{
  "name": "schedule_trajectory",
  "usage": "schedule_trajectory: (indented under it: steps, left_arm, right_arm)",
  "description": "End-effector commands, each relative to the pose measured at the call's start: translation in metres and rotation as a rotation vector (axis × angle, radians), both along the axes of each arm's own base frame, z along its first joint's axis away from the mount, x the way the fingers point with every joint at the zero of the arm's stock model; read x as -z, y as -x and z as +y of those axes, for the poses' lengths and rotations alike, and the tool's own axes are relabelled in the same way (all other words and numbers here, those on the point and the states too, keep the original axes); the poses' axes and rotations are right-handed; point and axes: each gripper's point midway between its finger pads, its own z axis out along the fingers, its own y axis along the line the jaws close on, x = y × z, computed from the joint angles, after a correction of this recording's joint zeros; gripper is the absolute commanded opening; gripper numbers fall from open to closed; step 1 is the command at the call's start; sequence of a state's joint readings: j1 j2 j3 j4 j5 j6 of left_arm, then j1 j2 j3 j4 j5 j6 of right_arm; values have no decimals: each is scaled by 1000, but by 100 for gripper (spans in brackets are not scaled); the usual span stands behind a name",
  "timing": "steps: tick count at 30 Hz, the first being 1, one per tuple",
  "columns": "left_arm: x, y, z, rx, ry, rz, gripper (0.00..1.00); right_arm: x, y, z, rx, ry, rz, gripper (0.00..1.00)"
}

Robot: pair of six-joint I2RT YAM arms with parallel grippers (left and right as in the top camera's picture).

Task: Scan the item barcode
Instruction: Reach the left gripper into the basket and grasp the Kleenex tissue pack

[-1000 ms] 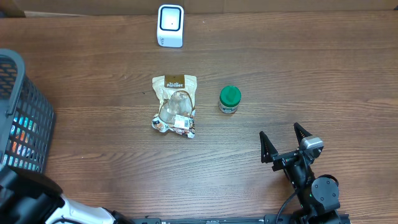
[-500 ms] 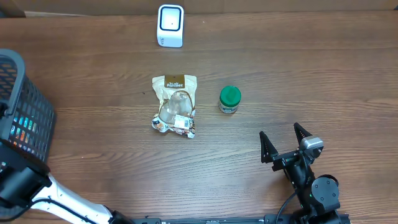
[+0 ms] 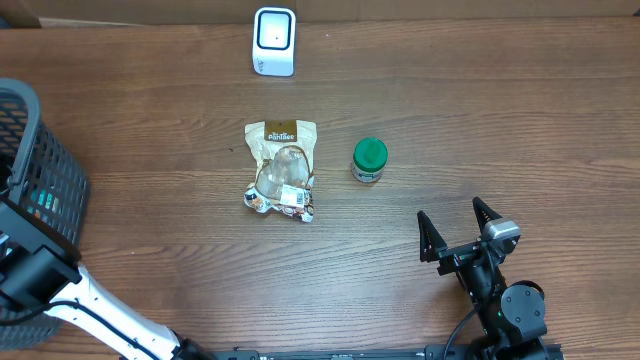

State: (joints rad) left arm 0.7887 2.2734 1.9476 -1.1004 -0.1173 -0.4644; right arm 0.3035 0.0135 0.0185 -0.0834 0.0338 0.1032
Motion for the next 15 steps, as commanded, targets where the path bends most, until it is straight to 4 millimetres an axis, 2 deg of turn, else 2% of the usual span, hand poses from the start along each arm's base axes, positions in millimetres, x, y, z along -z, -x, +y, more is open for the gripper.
schedule_trajectory:
  steps: [1, 9, 13, 15]
  left_arm:
    - [4, -1, 3, 17, -13, 20, 71]
    - [16, 8, -5, 17, 23, 55, 66]
    - [24, 13, -10, 26, 40, 74, 57]
    - [23, 12, -10, 41, 38, 74, 47]
  right_arm:
    - [2, 0, -1, 5, 6, -5, 100]
    - [2, 0, -1, 5, 6, -5, 100]
    - [2, 0, -1, 5, 6, -5, 100]
    - [2, 0, -1, 5, 6, -5, 100]
